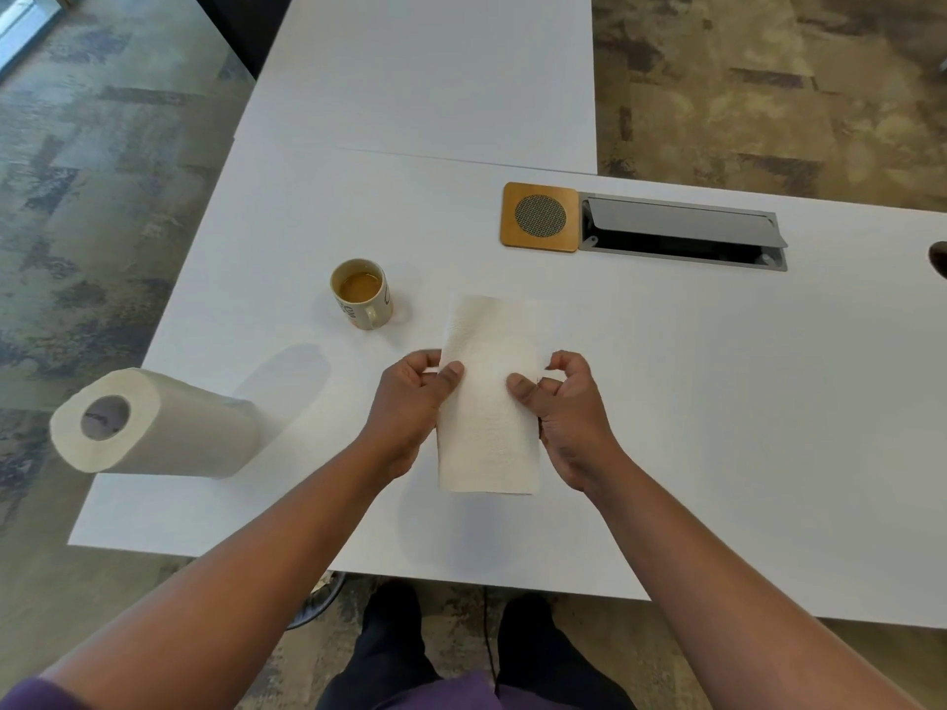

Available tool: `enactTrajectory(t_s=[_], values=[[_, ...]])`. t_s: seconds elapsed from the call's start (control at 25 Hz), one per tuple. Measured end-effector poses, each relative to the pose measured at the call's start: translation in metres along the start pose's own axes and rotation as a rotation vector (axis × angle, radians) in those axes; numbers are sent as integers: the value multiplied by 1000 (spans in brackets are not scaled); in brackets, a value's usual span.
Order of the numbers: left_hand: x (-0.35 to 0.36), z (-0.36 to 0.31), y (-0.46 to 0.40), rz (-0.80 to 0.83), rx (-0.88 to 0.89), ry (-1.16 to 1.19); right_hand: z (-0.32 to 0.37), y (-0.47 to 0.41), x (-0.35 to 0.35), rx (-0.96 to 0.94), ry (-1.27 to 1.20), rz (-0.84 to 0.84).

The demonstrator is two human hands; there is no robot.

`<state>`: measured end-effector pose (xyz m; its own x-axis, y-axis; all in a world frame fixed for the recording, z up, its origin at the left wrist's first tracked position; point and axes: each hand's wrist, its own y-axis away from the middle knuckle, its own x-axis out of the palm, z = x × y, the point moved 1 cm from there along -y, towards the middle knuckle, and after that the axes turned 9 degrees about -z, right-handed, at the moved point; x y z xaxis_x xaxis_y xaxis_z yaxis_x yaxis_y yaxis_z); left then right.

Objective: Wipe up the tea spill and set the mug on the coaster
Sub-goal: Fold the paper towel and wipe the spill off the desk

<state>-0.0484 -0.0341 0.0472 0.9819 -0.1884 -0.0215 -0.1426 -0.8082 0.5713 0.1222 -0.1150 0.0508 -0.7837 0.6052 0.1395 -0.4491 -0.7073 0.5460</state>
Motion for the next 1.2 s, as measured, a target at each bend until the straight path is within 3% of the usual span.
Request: enactTrajectory(t_s=[0.12,0.24,0.4,0.64,0.76,0.88,0.96,1.08,1.2], values=[[-3,0,1,-42,150,-94,-1,0,-3,-129,115,-70],[-10,-4,0,74,209,-138,0,-2,-7,-195,178,-32],[-19,-9,-1,126,240,-293,5,-4,-16,-130,224,86],[-17,-16,3,127,285,-306,9,-6,-17,-93,345,66],[-13,-16,8,140,300,-299,11,1,-15,-53,589,117],[0,-10,17,79,403,-486,7,12,-7,-86,963,154],[7,-5,20,31,459,-575,3,17,-2,-89,969,214],[9,-4,20,1,719,-823,4,15,-1,-63,860,337],[10,-5,15,78,913,-1018,5,9,-2,-178,980,336]])
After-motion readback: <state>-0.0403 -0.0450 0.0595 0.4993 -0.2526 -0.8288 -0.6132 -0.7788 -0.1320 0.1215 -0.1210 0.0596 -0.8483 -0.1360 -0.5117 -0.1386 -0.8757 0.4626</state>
